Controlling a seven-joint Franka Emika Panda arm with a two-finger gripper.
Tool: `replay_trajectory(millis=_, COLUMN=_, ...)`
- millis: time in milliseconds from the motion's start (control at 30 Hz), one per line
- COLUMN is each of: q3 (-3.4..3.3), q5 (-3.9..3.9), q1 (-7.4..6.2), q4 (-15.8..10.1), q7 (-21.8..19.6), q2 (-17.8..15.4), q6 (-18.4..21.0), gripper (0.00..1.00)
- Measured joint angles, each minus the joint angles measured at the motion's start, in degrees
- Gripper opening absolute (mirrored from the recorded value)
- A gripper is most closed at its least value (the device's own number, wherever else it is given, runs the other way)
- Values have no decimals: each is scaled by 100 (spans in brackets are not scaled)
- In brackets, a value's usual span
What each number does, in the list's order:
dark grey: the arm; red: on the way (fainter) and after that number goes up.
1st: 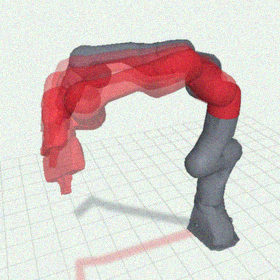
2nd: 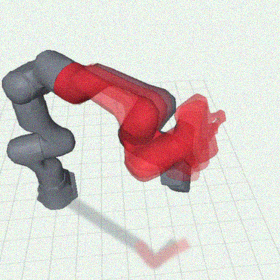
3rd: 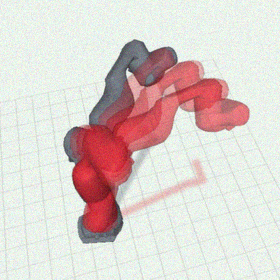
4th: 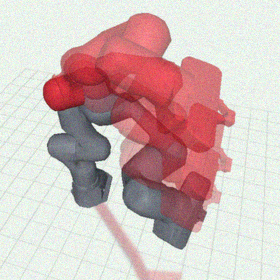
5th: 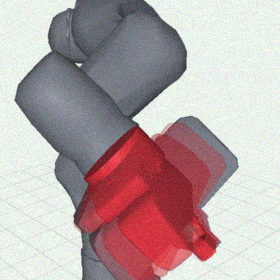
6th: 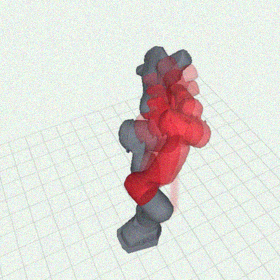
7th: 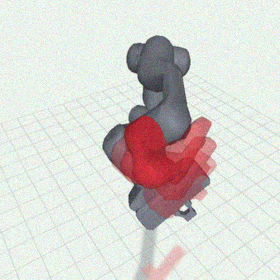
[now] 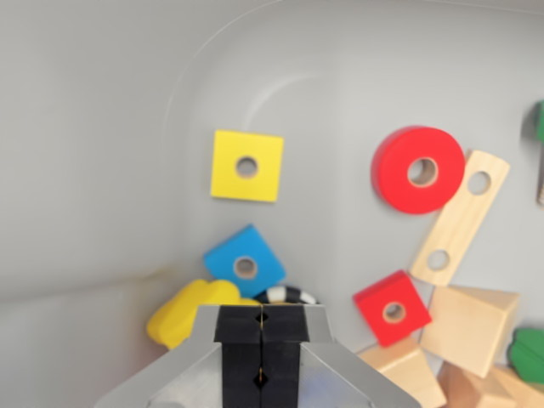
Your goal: Pick an object from the bin
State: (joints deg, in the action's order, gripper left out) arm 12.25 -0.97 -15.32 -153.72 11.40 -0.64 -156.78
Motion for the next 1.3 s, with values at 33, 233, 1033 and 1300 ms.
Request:
replay_trajectory(millis=33, q3=0, q5=49, q1=-11, q4=-5, q7=33, q2=-84, q6=89, gripper=0)
replay_trajectory(millis=233, q3=-1, q5=273, q1=-64, q4=-13, q7=195, q2=-568, q6=623, gripper=0)
replay_trajectory(millis=1033, q3=-87, q5=570, q1=-171, q4=265, q7=425, q2=-1902, q6=2452, gripper=0)
replay_trajectory(millis=1300, q3=-100, q5=592, q1=-173, q4=373, q7=446, q2=-2088, q6=2785, gripper=0)
